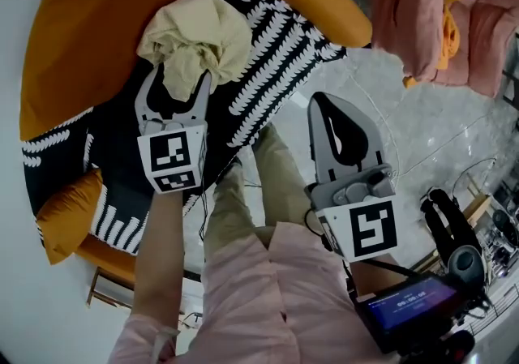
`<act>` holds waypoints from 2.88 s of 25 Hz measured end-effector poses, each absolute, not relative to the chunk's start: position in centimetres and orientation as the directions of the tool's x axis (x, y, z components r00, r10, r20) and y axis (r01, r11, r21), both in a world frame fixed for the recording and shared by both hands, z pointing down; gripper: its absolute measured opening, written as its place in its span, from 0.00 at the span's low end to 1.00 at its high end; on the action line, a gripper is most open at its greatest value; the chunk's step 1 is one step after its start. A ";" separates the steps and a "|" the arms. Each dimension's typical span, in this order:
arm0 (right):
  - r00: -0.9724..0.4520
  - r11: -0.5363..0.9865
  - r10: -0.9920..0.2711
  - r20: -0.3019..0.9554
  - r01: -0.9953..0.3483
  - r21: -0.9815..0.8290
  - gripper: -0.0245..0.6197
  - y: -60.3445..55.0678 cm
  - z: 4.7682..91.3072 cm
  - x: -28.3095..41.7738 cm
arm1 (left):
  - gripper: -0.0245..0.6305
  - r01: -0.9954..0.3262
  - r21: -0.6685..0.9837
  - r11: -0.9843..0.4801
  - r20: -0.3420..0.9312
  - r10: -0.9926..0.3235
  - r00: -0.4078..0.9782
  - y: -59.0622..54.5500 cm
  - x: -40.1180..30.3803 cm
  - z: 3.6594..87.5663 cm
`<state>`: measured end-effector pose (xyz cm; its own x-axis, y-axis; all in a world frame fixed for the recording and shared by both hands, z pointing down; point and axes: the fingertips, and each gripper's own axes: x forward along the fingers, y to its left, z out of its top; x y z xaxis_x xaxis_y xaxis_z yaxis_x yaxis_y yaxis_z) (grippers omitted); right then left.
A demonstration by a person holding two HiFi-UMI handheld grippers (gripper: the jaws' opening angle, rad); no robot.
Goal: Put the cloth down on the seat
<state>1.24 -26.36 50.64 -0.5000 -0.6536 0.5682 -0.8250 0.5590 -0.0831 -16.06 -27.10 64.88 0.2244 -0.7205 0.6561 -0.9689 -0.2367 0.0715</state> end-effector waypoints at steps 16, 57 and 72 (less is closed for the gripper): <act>-0.533 0.571 -0.695 0.482 -0.817 -0.081 0.04 -25.9 45.5 1.5 | 0.39 -0.974 0.012 -0.224 0.510 -0.837 0.199 -25.6 -14.7 53.7; -0.561 0.555 -0.828 -0.017 -0.823 0.125 0.04 -10.8 21.1 -3.2 | 0.07 -0.995 -0.052 -0.083 -0.050 -0.995 0.085 -8.0 -16.7 20.5; -0.551 0.543 -0.834 -0.030 -0.829 0.134 0.04 -11.1 20.7 -2.9 | 0.07 -0.994 -0.068 -0.085 -0.049 -0.995 0.088 -8.2 -16.6 20.5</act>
